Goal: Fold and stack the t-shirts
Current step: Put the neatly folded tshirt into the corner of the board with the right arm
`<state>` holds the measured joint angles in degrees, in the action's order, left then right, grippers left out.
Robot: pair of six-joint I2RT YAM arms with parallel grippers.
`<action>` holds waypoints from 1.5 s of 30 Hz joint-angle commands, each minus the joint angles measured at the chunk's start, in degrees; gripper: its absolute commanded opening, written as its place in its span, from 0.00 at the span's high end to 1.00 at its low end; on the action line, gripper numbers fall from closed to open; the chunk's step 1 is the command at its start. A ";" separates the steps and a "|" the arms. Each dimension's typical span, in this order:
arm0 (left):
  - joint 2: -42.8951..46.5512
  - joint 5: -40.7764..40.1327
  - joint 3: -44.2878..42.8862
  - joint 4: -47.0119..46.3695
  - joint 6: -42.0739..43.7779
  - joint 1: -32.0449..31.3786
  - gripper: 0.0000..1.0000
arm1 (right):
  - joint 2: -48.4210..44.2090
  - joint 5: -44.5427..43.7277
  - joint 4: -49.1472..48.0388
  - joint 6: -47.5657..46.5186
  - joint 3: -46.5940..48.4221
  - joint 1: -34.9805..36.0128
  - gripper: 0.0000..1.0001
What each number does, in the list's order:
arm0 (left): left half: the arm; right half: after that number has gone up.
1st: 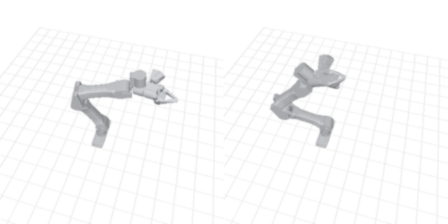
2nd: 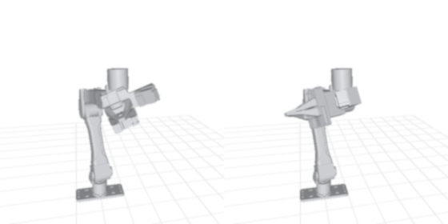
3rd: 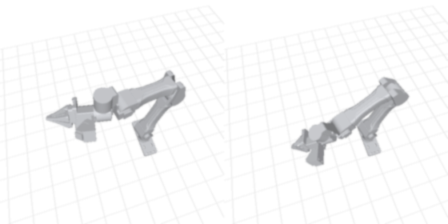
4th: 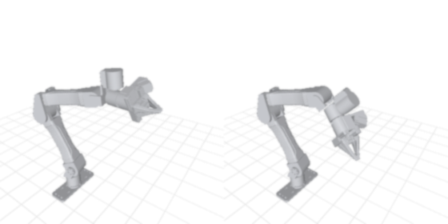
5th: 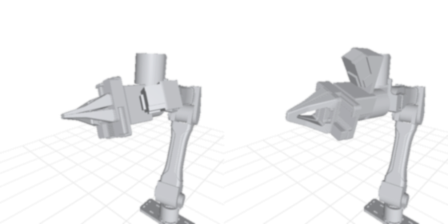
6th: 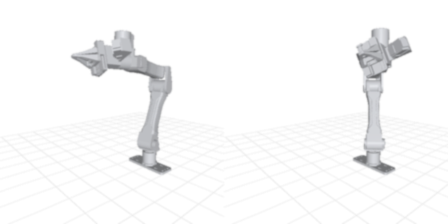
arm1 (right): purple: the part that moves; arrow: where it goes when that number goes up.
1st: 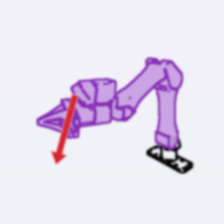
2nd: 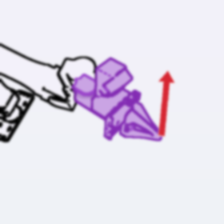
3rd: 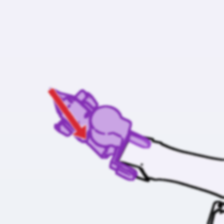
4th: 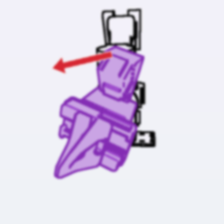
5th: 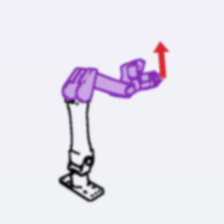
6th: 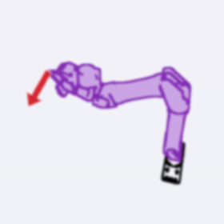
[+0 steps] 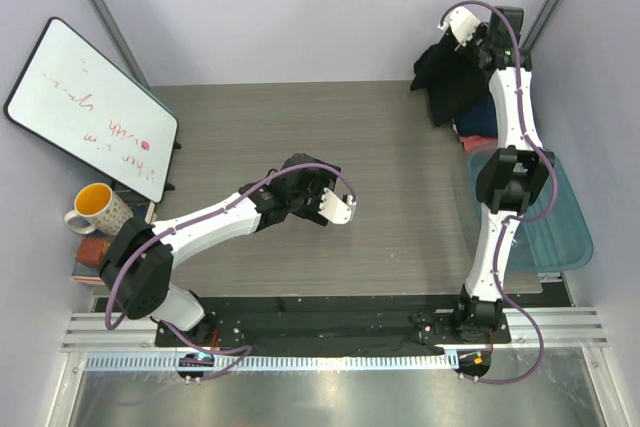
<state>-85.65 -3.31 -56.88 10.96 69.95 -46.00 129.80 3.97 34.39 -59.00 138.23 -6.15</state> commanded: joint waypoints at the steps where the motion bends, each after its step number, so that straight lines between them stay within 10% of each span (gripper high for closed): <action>1: 0.13 1.29 -1.48 -2.00 0.62 0.29 0.00 | -5.08 -3.70 -4.77 -3.57 3.01 -0.79 0.99; 24: -0.40 2.26 -2.27 -2.08 1.59 0.38 0.00 | -12.47 3.32 -1.44 3.97 -4.65 -0.62 0.99; 45: 2.41 2.96 0.11 -1.91 1.59 0.91 0.00 | -7.53 15.98 25.98 16.64 3.28 0.26 0.99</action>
<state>-85.30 -1.65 -56.93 10.74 71.05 -45.54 126.06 16.12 56.53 -45.65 142.78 -6.15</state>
